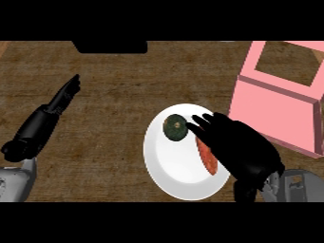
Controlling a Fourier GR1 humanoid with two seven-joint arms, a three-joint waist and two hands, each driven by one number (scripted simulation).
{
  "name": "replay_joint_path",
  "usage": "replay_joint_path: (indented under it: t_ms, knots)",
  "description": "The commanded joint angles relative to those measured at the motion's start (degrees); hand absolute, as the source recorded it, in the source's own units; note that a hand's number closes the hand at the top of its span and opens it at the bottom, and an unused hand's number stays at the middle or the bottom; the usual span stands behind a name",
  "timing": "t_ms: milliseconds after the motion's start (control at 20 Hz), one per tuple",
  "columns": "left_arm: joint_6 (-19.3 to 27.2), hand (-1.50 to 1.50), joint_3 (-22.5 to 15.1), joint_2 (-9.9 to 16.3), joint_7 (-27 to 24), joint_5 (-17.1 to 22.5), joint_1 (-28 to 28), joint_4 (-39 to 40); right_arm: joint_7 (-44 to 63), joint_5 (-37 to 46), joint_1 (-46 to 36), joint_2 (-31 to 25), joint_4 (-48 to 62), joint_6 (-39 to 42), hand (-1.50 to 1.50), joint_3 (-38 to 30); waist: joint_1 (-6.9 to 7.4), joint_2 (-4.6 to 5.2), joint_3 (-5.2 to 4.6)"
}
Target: Pick the sweet potato from the plate and place it in the cardboard box
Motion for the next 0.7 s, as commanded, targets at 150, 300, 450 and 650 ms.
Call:
replay_joint_path:
  t_ms: [150, 300, 450, 650]
  knots:
    - [-1.8, 0.0, 1.3, -1.7, 1.0, -1.4, 0.8, -1.4, -1.3, 10.2, 1.4, 7.5, 3.8, -0.7, -1.5, 2.3, 0.08, 0.0, 0.0]
    - [-0.3, 0.0, 1.6, -3.7, 0.7, -3.8, -2.3, 2.2, -5.3, 12.8, 3.9, 4.9, 4.9, -0.1, -1.5, 0.7, -0.19, 0.03, 0.01]
    - [-2.7, 0.0, 2.8, -2.6, 2.3, -1.9, -1.2, -0.4, -10.4, 14.8, 1.3, 3.3, 11.7, -0.6, -1.5, -1.3, 0.04, 0.07, 0.01]
    - [-4.2, 0.0, 3.5, -3.3, -1.0, -3.5, 0.2, 0.1, -10.4, 18.5, 3.1, 7.5, 10.7, -0.3, -1.5, -2.5, -0.08, 0.01, 0.0]
